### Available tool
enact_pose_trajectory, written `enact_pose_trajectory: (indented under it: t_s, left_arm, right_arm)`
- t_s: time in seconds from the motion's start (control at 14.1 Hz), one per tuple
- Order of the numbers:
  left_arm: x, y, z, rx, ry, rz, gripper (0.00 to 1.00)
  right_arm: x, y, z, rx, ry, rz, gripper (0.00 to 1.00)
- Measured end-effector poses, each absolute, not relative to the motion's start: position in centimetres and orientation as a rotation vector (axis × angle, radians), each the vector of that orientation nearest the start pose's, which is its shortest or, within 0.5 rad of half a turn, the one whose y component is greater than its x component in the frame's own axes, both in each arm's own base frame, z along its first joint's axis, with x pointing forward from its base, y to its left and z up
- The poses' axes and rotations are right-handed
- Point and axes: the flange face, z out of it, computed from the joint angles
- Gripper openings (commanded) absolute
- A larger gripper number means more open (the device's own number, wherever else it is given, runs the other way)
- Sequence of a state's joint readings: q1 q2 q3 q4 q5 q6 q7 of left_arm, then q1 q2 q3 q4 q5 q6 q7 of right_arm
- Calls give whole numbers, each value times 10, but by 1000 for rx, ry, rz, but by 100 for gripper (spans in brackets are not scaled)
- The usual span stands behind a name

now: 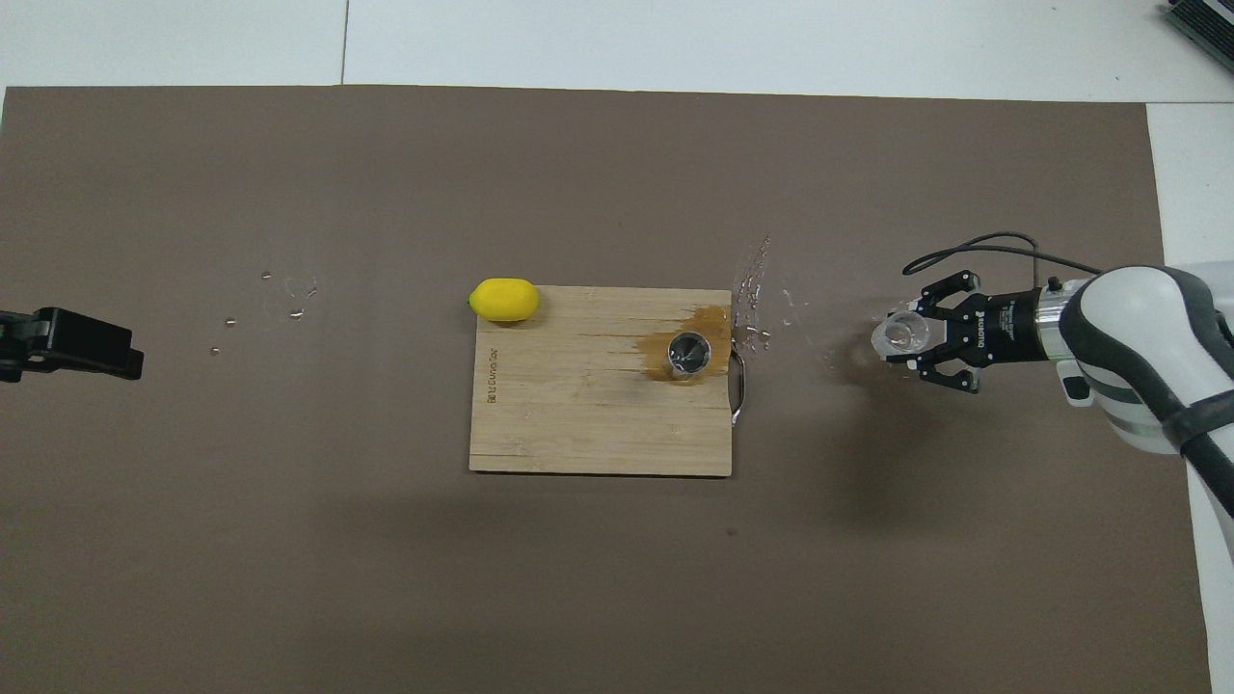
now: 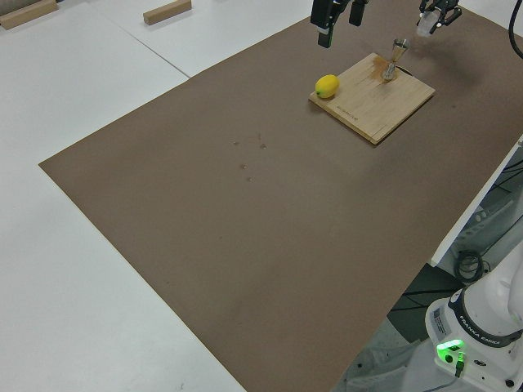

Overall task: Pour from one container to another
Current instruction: 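Carry the clear glass with the right gripper back to its spot, then lower the clear glass onto the table and open the right gripper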

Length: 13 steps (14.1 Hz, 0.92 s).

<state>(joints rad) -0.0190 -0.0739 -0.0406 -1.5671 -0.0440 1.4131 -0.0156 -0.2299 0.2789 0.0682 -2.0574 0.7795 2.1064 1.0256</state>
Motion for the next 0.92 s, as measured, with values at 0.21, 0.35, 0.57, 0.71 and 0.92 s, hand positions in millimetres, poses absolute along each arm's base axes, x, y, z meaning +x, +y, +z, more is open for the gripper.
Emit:
enact_pose_trajectory:
  t_s: [0.21, 0.35, 0.57, 0.71, 0.92]
  left_arm:
    - [513, -37, 653, -3176, 78, 130, 100]
    - [513, -37, 653, -3176, 78, 130, 100]
    - [513, -37, 653, -3176, 78, 130, 100]
    - [513, -37, 653, -3176, 78, 130, 100]
    - [513, -37, 653, -3176, 77, 130, 100]
  right_arm:
    - [561, -91, 264, -1748, 1885, 638, 18]
    - [561, -94, 260, -1748, 1884, 641, 100]
    - [561, -91, 261, -1752, 1878, 640, 100]
    - [562, -92, 264, -1752, 1876, 634, 100]
    - [562, -98, 283, -1752, 1870, 588, 100]
